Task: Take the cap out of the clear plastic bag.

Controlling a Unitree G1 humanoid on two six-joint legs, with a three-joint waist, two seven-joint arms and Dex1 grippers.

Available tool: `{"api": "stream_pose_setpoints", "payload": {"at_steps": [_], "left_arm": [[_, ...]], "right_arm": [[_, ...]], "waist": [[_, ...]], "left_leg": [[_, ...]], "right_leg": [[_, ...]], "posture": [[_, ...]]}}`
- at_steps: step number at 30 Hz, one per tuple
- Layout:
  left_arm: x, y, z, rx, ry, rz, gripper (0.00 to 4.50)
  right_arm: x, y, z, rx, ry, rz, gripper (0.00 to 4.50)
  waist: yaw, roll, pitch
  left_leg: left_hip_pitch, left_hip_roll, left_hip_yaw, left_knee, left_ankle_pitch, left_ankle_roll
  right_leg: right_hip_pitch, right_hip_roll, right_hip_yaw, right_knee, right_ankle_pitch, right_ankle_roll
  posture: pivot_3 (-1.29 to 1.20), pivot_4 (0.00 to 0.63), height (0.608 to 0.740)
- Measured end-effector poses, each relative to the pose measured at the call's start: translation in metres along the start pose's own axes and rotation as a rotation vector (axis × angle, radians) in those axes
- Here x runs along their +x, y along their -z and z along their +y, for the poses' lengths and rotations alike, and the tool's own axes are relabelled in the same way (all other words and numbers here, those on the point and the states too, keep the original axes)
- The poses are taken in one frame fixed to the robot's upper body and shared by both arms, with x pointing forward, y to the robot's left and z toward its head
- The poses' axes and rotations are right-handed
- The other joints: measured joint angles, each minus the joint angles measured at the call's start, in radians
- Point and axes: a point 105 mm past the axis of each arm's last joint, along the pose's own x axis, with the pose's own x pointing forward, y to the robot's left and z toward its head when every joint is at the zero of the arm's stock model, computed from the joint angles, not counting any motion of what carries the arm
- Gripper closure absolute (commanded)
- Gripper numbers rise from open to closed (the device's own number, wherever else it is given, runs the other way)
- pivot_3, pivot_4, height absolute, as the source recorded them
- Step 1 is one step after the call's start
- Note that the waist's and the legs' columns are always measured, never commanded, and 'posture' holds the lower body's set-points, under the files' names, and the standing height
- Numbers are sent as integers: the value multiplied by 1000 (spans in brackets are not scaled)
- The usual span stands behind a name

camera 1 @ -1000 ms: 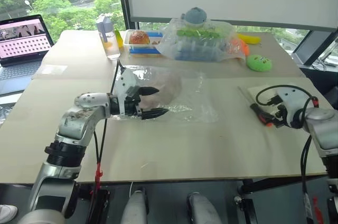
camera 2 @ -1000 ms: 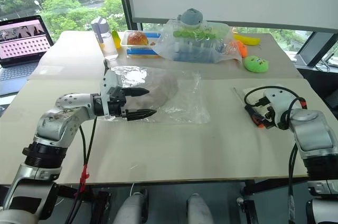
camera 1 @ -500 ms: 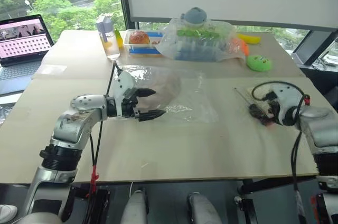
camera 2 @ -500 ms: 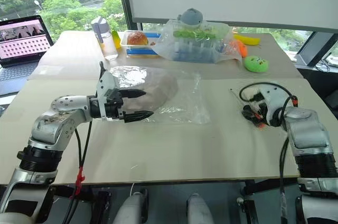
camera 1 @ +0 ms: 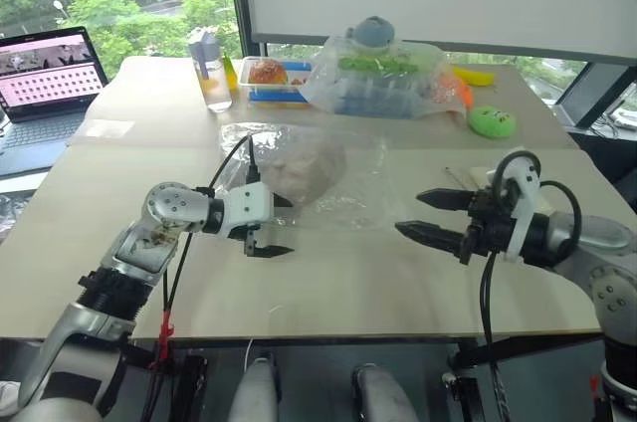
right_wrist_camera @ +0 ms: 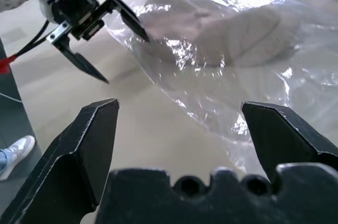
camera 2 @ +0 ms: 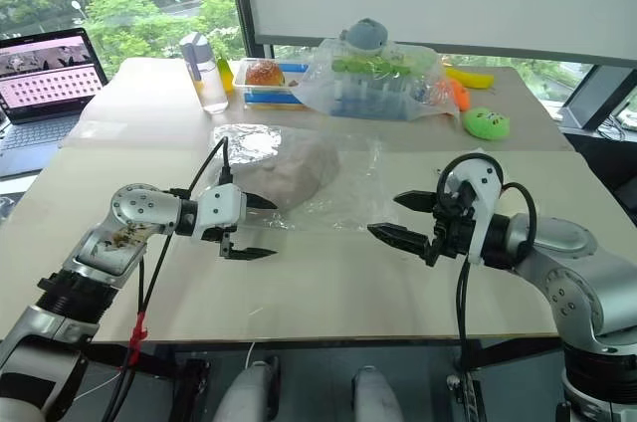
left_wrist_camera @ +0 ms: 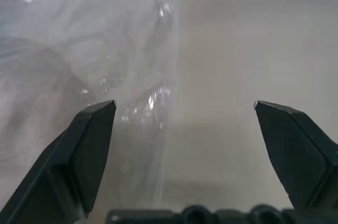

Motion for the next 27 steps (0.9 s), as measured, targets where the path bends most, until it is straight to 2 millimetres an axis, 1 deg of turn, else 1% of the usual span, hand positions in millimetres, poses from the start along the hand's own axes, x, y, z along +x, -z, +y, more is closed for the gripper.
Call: {"api": "stream_pose_setpoints", "payload": {"at_steps": [3,6,9,13,15,16,17,18,19,22,23,24,26,27], "left_arm": [[0,22,25,201,-112,177,0],[5,35,41,312,-189,268,0],[18,35,54,391,-231,292,0],[30,35,62,412,-266,282,0],[38,31,67,422,-284,272,0],[43,30,68,422,-291,265,540],[47,30,68,420,-285,262,774],[49,31,67,415,-279,260,1241],[52,33,65,405,-272,260,1495],[57,34,61,392,-257,241,2639],[58,34,59,388,-249,237,3121],[60,33,57,392,-239,229,3347],[61,30,53,409,-213,206,4275],[59,31,52,417,-207,202,4479]], "right_arm": [[1,0,-6,10,37,-4,100],[2,2,-8,19,58,-6,100],[2,2,-9,20,74,-6,100],[2,4,-8,17,80,1,100],[3,6,-7,19,74,11,100],[4,7,-6,20,71,15,0],[4,8,-6,21,70,19,0],[5,8,-6,22,70,20,0],[5,8,-6,22,73,21,0],[5,9,-7,22,81,23,0],[5,9,-7,22,83,24,0],[5,9,-8,22,85,26,0],[6,10,-9,23,87,29,0],[7,10,-10,21,90,29,0]], "waist": [[12,0,0],[18,0,0],[27,0,0],[32,0,0],[39,0,-1],[42,0,-1],[45,0,-1],[47,0,-1],[49,0,-1],[52,0,-1],[53,0,-1],[53,0,-1],[51,0,-1],[49,0,-1]], "left_leg": [[-1,0,1,0,0,0],[-2,0,1,0,0,0],[-1,0,1,0,0,0],[-1,0,1,1,0,0],[-1,0,1,2,0,0],[-1,0,1,3,0,0],[-1,0,1,3,0,0],[-1,0,1,4,0,0],[-1,0,1,4,0,0],[-1,0,1,4,0,0],[-1,0,1,4,0,0],[-2,0,1,5,0,0],[-3,0,1,5,0,0],[-3,0,1,5,0,0]], "right_leg": [[-1,0,0,-1,0,0],[-1,0,0,0,0,1],[-1,0,0,1,0,2],[1,0,0,1,0,3],[1,0,0,1,0,3],[1,0,0,1,0,3],[1,0,0,1,0,3],[1,0,0,1,0,3],[1,0,0,1,0,3],[1,0,0,1,1,3],[1,0,0,1,1,3],[1,0,0,1,1,3],[1,0,0,1,1,3],[1,0,0,1,1,3]], "posture": [[0,150,740],[0,150,740],[0,150,740],[0,150,740],[0,150,740],[0,150,740],[0,150,740],[0,150,740],[0,150,740],[0,150,740],[0,150,740],[0,150,740],[0,150,740],[0,150,740]]}}
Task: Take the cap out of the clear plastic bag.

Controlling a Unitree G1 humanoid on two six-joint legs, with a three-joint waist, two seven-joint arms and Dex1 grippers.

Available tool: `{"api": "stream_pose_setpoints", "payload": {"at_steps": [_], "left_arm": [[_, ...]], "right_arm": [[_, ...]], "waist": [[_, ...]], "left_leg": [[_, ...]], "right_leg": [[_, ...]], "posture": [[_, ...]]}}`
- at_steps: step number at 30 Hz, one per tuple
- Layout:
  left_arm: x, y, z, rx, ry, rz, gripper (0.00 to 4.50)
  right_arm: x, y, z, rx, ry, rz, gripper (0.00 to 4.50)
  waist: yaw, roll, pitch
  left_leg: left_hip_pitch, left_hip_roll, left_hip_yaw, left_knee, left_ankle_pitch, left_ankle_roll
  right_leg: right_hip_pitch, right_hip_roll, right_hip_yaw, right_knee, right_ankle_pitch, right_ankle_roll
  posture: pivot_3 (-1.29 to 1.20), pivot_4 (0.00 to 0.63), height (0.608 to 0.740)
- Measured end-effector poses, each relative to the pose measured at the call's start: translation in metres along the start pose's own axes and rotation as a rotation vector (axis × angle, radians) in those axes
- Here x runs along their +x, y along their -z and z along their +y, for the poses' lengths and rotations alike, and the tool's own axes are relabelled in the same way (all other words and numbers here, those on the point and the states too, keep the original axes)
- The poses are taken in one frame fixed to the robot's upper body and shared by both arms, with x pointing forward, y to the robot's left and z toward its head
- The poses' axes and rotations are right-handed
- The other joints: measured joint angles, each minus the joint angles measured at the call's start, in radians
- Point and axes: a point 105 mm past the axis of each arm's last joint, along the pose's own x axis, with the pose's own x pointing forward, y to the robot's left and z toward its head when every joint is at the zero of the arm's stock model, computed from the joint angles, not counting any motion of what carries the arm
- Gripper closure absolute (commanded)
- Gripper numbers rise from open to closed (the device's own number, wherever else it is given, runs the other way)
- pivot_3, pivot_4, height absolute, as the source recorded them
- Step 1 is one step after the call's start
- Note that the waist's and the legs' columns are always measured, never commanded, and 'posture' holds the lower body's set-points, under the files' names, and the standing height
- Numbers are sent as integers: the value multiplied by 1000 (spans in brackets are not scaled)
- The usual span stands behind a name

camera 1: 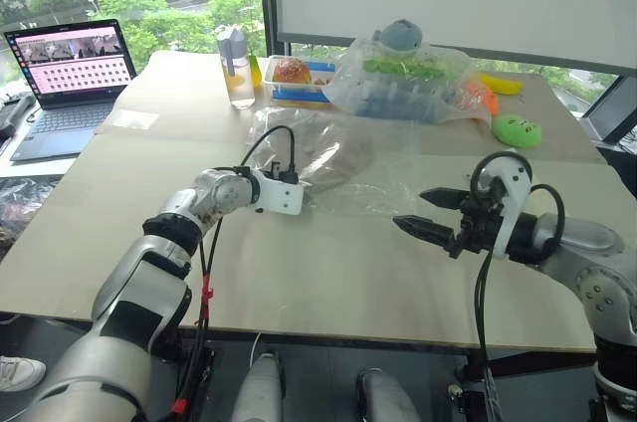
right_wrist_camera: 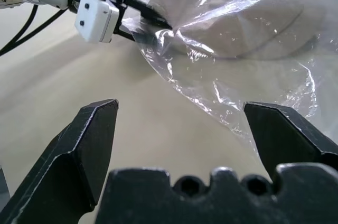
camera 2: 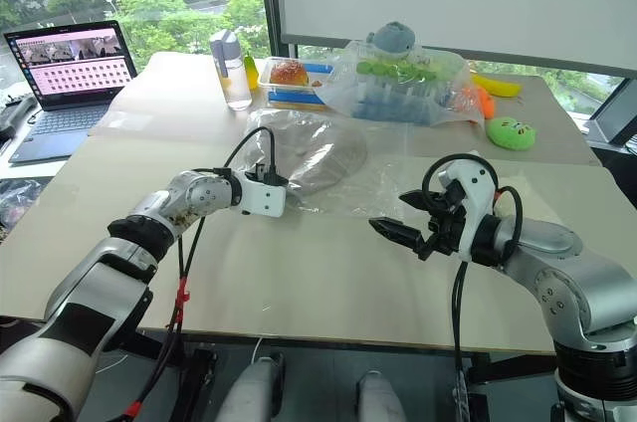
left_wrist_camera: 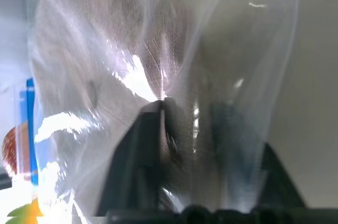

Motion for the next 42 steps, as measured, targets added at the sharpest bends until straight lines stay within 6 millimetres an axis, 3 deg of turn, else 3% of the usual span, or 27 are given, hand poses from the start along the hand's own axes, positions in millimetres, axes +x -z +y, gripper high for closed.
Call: {"api": "stream_pose_setpoints", "payload": {"at_steps": [3,9,13,16,21,28,33,38,41,42], "left_arm": [[-19,19,-7,20,10,33,4479],[-76,74,-24,101,26,183,4479],[-103,97,-22,261,-38,271,4479],[-110,102,-32,358,-21,271,4479],[-95,82,-34,310,-75,149,4479],[-54,33,-14,180,-172,-62,4479],[-39,-21,-8,278,-149,-320,4479],[-40,-52,-10,435,-70,-479,4479],[-40,-56,-18,507,-11,-511,4479],[-40,-54,-21,525,11,-512,3793]], "right_arm": [[3,-1,-2,-11,0,0,0],[8,2,-9,-1,10,8,0],[18,-3,-8,-20,-17,-8,0],[24,-3,-6,-19,-34,-11,0],[27,-4,-10,-30,-27,-5,0],[28,-5,-9,-36,-24,-11,0],[23,-1,-12,-26,10,-9,0],[12,-17,-21,-12,80,-84,0],[4,-27,-27,-1,126,-130,0],[3,-28,-28,4,136,-136,0]], "waist": [[-21,0,0],[-63,0,0],[-61,0,0],[-49,0,0],[-10,-1,0],[25,-1,0],[22,-1,0],[4,-1,0],[-1,-1,0],[-2,-1,0]], "left_leg": [[1,0,0,-3,0,0],[3,1,0,-4,0,0],[3,1,0,-4,0,0],[2,0,0,-4,0,0],[0,0,2,-5,0,0],[-1,0,4,-4,0,-1],[-3,0,4,-4,0,0],[-2,0,4,-3,0,0],[0,0,4,-3,0,0],[0,1,4,-3,0,0]], "right_leg": [[-1,0,0,0,0,0],[-2,1,1,2,0,0],[-2,1,1,2,0,0],[-3,1,1,2,0,1],[-4,0,0,1,0,0],[-3,-2,0,0,0,0],[-4,-1,0,1,2,-3],[-3,-1,0,1,0,2],[-2,-1,1,1,0,2],[-2,-1,1,1,0,2]], "posture": [[0,150,740],[0,150,740],[0,150,740],[0,150,740],[0,150,740],[0,150,740],[0,150,740],[0,150,740],[0,150,740],[0,150,740]]}}
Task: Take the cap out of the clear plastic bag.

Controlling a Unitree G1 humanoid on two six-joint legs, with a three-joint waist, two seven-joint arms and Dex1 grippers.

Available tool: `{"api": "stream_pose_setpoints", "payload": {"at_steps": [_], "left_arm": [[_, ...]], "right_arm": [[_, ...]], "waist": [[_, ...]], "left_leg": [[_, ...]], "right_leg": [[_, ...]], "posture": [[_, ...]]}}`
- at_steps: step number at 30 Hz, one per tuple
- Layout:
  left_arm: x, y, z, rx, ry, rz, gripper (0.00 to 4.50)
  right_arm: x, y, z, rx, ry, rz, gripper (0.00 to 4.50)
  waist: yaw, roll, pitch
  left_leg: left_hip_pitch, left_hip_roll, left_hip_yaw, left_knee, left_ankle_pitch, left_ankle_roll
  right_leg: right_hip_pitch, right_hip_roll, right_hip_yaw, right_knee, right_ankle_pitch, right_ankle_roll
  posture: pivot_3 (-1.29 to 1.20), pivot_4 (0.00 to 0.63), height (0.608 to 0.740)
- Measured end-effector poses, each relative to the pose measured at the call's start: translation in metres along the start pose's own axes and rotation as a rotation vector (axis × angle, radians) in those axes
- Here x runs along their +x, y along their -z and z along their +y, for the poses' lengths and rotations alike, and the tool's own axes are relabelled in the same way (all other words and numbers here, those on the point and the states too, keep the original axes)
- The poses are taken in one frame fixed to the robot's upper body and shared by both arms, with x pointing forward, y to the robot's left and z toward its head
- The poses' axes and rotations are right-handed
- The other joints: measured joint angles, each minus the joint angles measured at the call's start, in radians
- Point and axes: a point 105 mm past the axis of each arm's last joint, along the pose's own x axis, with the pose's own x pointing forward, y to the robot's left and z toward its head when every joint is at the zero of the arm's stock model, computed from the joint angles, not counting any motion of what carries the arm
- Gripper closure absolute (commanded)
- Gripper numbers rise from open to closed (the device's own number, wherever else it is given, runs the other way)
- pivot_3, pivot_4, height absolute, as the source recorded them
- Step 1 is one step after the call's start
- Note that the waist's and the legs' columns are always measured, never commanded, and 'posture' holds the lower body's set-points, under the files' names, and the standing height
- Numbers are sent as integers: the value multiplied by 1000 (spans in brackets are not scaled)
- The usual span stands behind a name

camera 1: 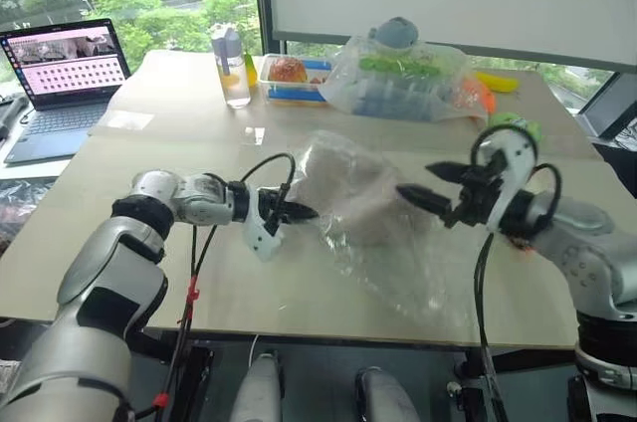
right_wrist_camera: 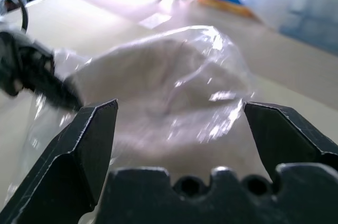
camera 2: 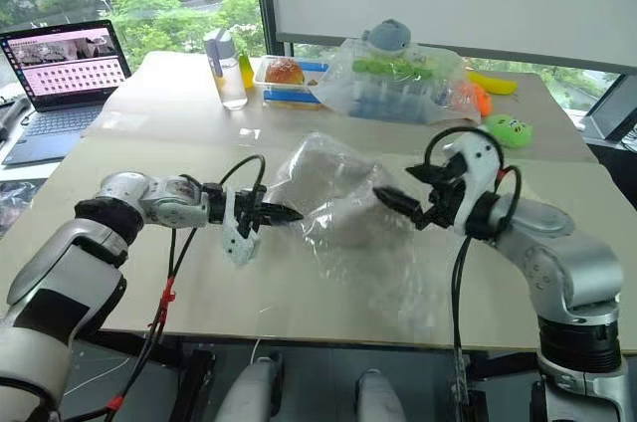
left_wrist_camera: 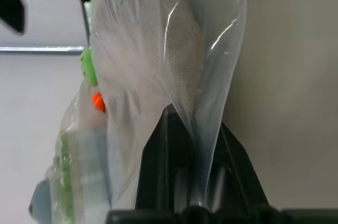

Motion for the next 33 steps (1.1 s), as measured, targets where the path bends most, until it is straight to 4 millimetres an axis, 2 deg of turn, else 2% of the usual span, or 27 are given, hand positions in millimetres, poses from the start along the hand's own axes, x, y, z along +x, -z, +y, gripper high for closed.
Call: {"api": "stream_pose_setpoints", "payload": {"at_steps": [5,8,11,13,17,23,24,26,27,28,30,31,32,33], "left_arm": [[-8,8,-8,71,66,19,2208],[-13,31,-13,138,111,143,1144],[-18,62,-7,197,134,337,74],[-34,86,-8,176,163,523,12],[-71,116,-17,43,199,811,12],[-106,127,-34,-192,139,1010,12],[-110,128,-35,-248,103,1029,12],[-114,127,-32,-479,-65,1021,12],[-118,126,-25,-647,-213,982,12],[-121,126,-17,-725,-304,950,12],[-132,124,19,-899,-568,781,12],[-136,122,35,-938,-654,701,12],[-141,118,59,-955,-751,584,12],[-143,109,78,-915,-780,494,12]], "right_arm": [[-2,2,-3,10,36,8,0],[-3,5,-3,14,50,15,0],[-3,4,-3,10,55,12,0],[-3,4,-3,8,56,11,0],[-3,4,-3,9,60,12,0],[-2,3,-3,9,57,8,0],[-2,3,-4,11,57,9,0],[-2,3,-4,15,54,10,0],[-2,3,-4,18,47,8,0],[-3,3,-3,23,42,6,0],[-5,0,-3,30,27,-6,0],[-6,-1,-3,30,25,-8,0],[-9,-2,-5,28,26,-9,0],[-11,-2,-5,25,22,-8,0]], "waist": [[2,0,0],[6,0,0],[5,0,0],[-3,0,0],[-24,0,0],[-25,0,0],[-24,0,0],[-24,0,0],[-23,-1,0],[-22,-1,1],[-21,-1,1],[-21,-1,1],[-21,-1,1],[-24,-1,1]], "left_leg": [[0,0,0,1,0,0],[-1,0,0,4,0,0],[-1,0,0,7,-1,0],[-1,0,0,7,-1,0],[-2,0,0,5,-1,1],[-2,0,0,3,-1,1],[-2,0,-1,3,-1,1],[-2,0,-1,3,-1,1],[-3,0,-1,3,-1,1],[-3,0,-1,4,-1,1],[-4,0,-1,4,-1,1],[-4,0,-1,4,-1,1],[-4,0,-1,4,-1,1],[-4,0,0,4,-1,1]], "right_leg": [[0,0,0,0,0,1],[0,0,0,1,-1,1],[0,0,0,1,-1,2],[0,0,0,1,0,1],[-1,0,0,1,0,1],[-2,0,0,2,0,2],[-2,0,0,2,0,1],[-1,0,0,2,0,0],[-1,0,0,1,0,0],[-1,0,0,1,1,-1],[0,0,0,1,4,-6],[0,0,0,1,4,-7],[0,0,0,0,4,-7],[1,0,0,0,4,-7]], "posture": [[0,150,740],[0,150,740],[0,150,740],[0,150,740],[0,150,740],[0,150,740],[0,150,740],[0,150,740],[0,150,740],[0,150,740],[0,150,740],[0,150,740],[0,150,740],[0,150,740]]}}
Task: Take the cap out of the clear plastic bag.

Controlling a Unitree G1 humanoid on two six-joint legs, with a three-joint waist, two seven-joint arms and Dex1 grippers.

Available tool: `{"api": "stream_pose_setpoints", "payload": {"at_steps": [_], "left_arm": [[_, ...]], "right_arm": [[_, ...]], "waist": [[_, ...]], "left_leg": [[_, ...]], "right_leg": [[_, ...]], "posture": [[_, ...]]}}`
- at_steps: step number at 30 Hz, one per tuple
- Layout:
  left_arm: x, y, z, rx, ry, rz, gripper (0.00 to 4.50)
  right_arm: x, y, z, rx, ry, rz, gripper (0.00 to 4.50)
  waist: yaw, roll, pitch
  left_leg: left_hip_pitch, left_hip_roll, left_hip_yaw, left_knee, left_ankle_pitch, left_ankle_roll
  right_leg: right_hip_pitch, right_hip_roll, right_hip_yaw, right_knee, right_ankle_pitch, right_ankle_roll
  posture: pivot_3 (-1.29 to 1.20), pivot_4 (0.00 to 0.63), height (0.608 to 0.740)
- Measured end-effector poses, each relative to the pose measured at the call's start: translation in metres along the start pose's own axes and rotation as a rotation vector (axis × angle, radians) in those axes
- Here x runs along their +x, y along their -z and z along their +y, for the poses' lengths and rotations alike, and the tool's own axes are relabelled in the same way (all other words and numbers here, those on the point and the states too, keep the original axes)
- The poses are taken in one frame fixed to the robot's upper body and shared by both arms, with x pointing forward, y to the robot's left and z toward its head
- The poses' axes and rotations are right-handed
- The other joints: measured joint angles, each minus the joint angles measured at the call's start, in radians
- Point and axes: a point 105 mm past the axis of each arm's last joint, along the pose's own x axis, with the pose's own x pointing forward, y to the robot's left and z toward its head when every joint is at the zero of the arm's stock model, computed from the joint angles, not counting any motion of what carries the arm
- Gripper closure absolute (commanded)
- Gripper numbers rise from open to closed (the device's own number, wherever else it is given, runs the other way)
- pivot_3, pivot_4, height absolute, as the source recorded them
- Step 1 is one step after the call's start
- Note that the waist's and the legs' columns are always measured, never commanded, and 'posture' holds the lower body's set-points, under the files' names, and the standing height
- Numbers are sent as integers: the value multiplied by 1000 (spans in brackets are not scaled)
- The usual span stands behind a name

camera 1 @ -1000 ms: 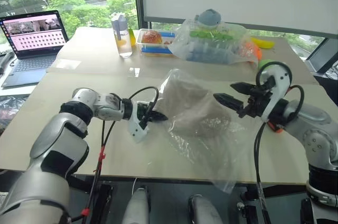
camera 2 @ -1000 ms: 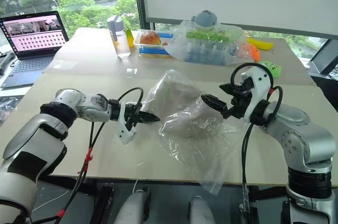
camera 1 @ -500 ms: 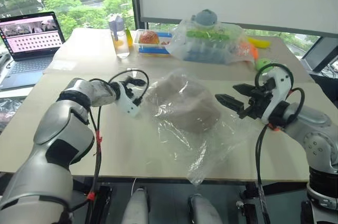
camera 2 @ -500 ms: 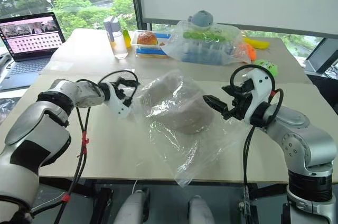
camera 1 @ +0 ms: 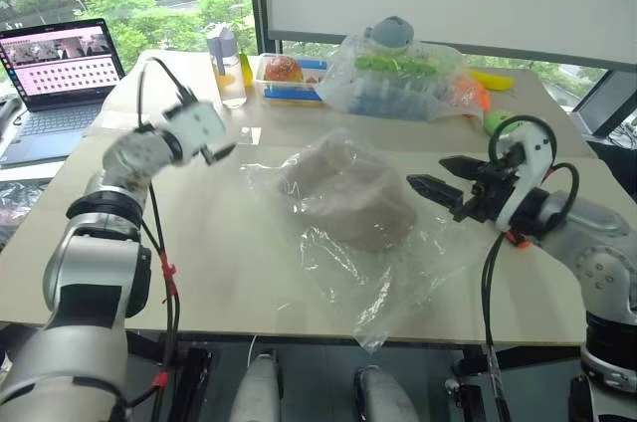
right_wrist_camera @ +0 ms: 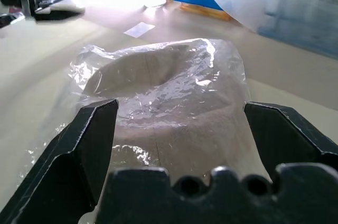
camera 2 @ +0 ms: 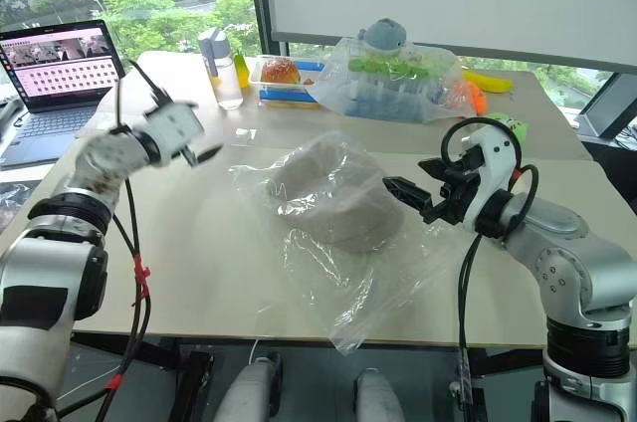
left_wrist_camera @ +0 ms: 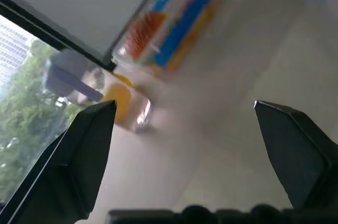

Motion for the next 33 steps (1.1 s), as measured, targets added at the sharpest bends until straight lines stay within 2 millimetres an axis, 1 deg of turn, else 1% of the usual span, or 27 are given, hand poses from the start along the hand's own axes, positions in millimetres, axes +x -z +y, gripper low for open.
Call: {"api": "stream_pose_setpoints", "payload": {"at_steps": [1,2,3,4,5,8,9,12,13,14,15,16,17,20,21,22,23,26,30,31,32,33], "left_arm": [[-1,-17,0,22,30,-73,12],[0,-44,-6,9,89,-181,12],[2,-55,-11,-4,115,-226,12],[4,-72,-25,-64,202,-276,12],[5,-83,-42,-99,297,-301,12],[2,-99,-103,-255,574,-314,12],[3,-101,-120,-286,633,-312,12],[12,-112,-163,-347,721,-341,12],[15,-112,-176,-346,750,-318,12],[17,-108,-185,-350,763,-284,12],[20,-102,-189,-367,762,-240,12],[22,-92,-194,-389,765,-169,12],[22,-79,-199,-401,773,-93,12],[19,-36,-220,-382,798,112,12],[22,-19,-228,-394,775,180,12],[24,-12,-231,-400,759,206,12],[27,-8,-232,-397,744,220,12],[35,-10,-233,-389,725,214,12],[41,-10,-240,-412,711,208,12],[41,-11,-241,-414,711,202,535],[42,-11,-240,-422,708,198,757],[42,-11,-240,-424,707,194,1024]], "right_arm": [[-2,1,0,2,-7,6,0],[-5,5,0,6,-15,25,0],[-5,7,1,10,-19,33,0],[-5,8,3,13,-36,35,0],[-5,8,4,13,-43,36,0],[-4,6,4,7,-44,33,0],[-3,5,4,5,-45,32,0],[-4,4,5,-4,-32,28,0],[-5,3,7,-8,-33,25,0],[-5,2,10,-9,-39,23,0],[-6,3,12,-7,-39,22,0],[-8,4,12,-3,-29,25,0],[-9,5,12,-3,-17,26,0],[-14,7,10,7,17,26,0],[-16,7,11,11,22,26,0],[-16,6,12,10,23,26,0],[-17,6,13,9,23,29,0],[-20,7,14,-24,27,70,0],[-28,14,28,-124,-38,193,0],[-31,20,32,-146,-66,242,0],[-37,30,36,-170,-95,325,0],[-40,35,38,-178,-111,367,0]], "waist": [[-2,0,0],[-4,0,0],[-4,0,0],[-6,1,0],[-11,1,0],[-26,1,-1],[-27,1,-1],[-28,1,-1],[-29,1,-1],[-31,1,-1],[-32,1,-1],[-33,1,-1],[-34,2,-1],[-33,2,-1],[-29,2,-1],[-27,2,-1],[-26,2,-1],[-20,2,-1],[-20,2,-1],[-20,2,-1],[-20,2,-1],[-20,2,-1]], "left_leg": [[0,0,0,0,0,0],[1,0,0,-1,0,0],[1,0,0,0,0,1],[1,1,0,1,1,1],[2,1,-1,2,1,2],[6,1,0,4,1,2],[6,1,-1,4,1,2],[6,1,-1,5,2,3],[6,1,-1,5,2,3],[6,1,-1,5,2,3],[6,1,-1,4,2,4],[6,1,-1,4,3,6],[7,1,-1,4,5,8],[6,0,-1,4,4,8],[6,0,-1,4,4,8],[5,0,-1,4,4,7],[5,0,-1,4,1,3],[5,0,-1,4,0,2],[5,0,-1,3,0,3],[5,0,-1,3,0,3],[5,0,-1,3,0,3],[5,0,-1,3,0,3]], "right_leg": [[0,0,0,0,0,0],[1,0,0,1,0,0],[1,0,0,2,0,0],[1,1,0,3,0,0],[3,1,1,4,0,1],[6,1,1,5,-1,1],[5,1,1,4,-1,2],[5,1,1,4,-3,6],[5,1,2,4,-3,6],[5,1,2,4,-3,6],[4,2,2,4,-3,6],[4,2,2,4,-3,6],[4,2,3,4,-4,7],[4,2,3,3,-4,7],[4,2,3,2,-4,7],[3,2,3,2,-4,7],[3,2,3,2,-4,7],[4,1,3,1,-4,7],[4,0,3,0,-4,7],[4,0,2,0,-4,7],[4,0,2,0,-4,7],[4,0,2,0,-4,7]], "posture": [[0,150,740],[0,150,740],[0,150,740],[0,150,740],[0,150,740],[0,150,740],[0,150,740],[0,150,740],[0,150,740],[0,150,740],[0,150,740],[0,150,740],[0,150,740],[0,150,740],[0,150,740],[0,150,740],[0,150,740],[0,150,740],[0,150,740],[0,150,740],[0,150,740],[0,150,740]]}}
